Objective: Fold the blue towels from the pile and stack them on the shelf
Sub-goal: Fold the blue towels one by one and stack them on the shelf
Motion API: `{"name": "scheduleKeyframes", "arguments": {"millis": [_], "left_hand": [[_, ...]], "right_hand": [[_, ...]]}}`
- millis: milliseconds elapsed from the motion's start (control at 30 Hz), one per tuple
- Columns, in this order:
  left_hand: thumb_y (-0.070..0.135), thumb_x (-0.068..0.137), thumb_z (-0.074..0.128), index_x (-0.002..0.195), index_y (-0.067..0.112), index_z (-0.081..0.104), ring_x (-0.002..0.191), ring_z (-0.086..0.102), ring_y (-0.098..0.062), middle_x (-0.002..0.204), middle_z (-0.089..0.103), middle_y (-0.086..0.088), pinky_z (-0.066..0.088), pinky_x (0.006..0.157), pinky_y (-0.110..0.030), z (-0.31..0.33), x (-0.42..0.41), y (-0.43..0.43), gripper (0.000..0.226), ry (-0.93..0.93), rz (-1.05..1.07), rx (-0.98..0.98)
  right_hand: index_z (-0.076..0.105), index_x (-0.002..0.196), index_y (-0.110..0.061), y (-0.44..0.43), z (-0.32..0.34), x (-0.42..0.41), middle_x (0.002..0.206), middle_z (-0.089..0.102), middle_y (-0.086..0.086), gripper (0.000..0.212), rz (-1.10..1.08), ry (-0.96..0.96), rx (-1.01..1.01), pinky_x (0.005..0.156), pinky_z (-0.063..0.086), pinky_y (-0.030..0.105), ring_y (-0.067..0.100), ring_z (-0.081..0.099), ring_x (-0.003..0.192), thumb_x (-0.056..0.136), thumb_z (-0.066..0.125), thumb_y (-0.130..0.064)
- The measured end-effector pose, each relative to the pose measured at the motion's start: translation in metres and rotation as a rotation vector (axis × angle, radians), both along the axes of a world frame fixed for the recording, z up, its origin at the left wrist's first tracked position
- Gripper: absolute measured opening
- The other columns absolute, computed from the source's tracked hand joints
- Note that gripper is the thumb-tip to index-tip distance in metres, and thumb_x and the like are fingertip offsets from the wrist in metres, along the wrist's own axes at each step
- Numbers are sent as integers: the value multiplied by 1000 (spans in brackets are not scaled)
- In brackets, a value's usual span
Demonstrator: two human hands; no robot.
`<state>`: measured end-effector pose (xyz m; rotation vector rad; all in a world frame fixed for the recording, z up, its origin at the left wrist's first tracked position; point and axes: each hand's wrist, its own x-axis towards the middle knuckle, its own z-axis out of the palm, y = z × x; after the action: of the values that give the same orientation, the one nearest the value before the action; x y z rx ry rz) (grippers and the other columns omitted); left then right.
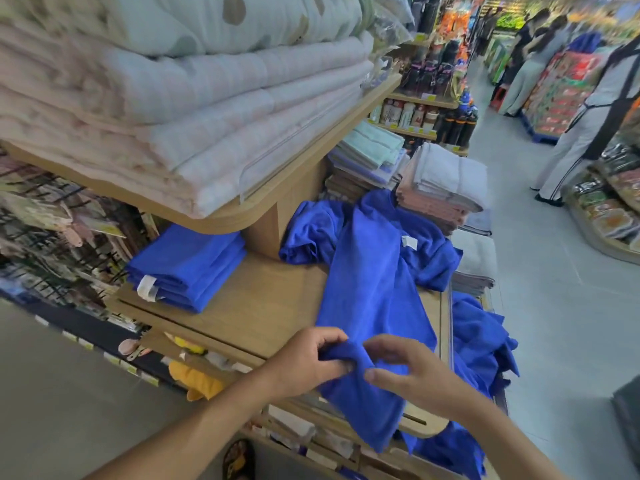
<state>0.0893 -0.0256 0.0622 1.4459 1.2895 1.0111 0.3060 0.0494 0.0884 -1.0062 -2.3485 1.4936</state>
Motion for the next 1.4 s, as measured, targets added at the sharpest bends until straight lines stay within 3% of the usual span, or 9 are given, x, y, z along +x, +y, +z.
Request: {"name": "scheduleKeyframes", "arguments": {"millis": [133, 233, 300, 433, 767, 933, 1033, 1200, 1400], "left_hand": [[18, 92, 64, 114, -7, 60, 100, 53, -20, 106, 58, -11, 46, 86, -45, 8, -9, 3, 34, -102, -210, -309], [13, 100, 56, 110, -2, 64, 84, 59, -21, 104, 63, -20, 45, 68, -33, 21, -27, 29, 19, -191, 201, -382], [5, 101, 53, 115, -2, 67, 90, 63, -29, 113, 67, -26, 50, 76, -37, 18, -40, 58, 21, 81, 516, -319], [21, 100, 57, 101, 7, 67, 99, 60, -22, 105, 65, -10, 49, 94, -36, 13, -42, 101, 16, 531, 401, -296], [1, 87, 54, 63, 12, 52, 58, 42, -20, 61, 50, -4, 34, 55, -31, 32, 0, 196, 27, -136, 588, -324], [9, 86, 65, 102, 17, 81, 101, 58, -10, 118, 69, -3, 46, 90, -30, 38, 46, 209, 24, 505, 64, 229], [23, 82, 58, 98, 37, 79, 111, 57, -9, 131, 61, 9, 46, 93, -30, 28, 56, 203, 30, 819, -303, 203], [17, 79, 46, 75, 26, 72, 93, 67, -23, 95, 73, 5, 53, 75, -36, 21, 40, 207, 28, 786, 42, 230], [23, 86, 52, 90, 28, 64, 100, 63, -23, 104, 66, 7, 49, 73, -35, 6, 23, 234, 13, 941, 165, 212]], "right_hand": [[68, 93, -7, -12, -34, -18, 84, 65, 4, 34, -275, 239, -190, 77, 47, 36, 16, 59, 84, 86, 76, -39], [74, 94, -20, -16, -58, -13, 100, 78, 4, 3, -497, 276, -347, 83, 57, 35, 20, 73, 96, 95, 72, -22], [74, 90, -28, -19, -64, -10, 101, 79, 0, 9, -560, 245, -373, 72, 58, 23, 15, 75, 95, 96, 71, -21], [74, 90, -29, -22, -65, -10, 99, 78, -5, 11, -594, 221, -364, 69, 55, 17, 11, 75, 93, 98, 68, -24], [56, 89, -2, -32, -77, -16, 83, 60, 13, 24, -504, 210, -165, 73, 46, 29, 13, 60, 80, 92, 69, -22], [49, 78, -7, -36, -81, -16, 72, 48, -1, 32, -475, 235, -106, 68, 39, 31, 10, 48, 71, 82, 68, -33], [46, 72, -17, -36, -85, -14, 68, 46, -6, 27, -446, 219, -90, 66, 38, 29, 8, 47, 67, 82, 67, -32], [45, 65, -33, -35, -85, -14, 64, 44, -15, 29, -443, 233, -85, 61, 35, 19, 1, 44, 63, 83, 66, -25], [35, 65, -26, -34, -83, -14, 63, 34, -10, 38, -495, 282, -100, 60, 29, 23, 6, 34, 62, 86, 64, -16]]}}
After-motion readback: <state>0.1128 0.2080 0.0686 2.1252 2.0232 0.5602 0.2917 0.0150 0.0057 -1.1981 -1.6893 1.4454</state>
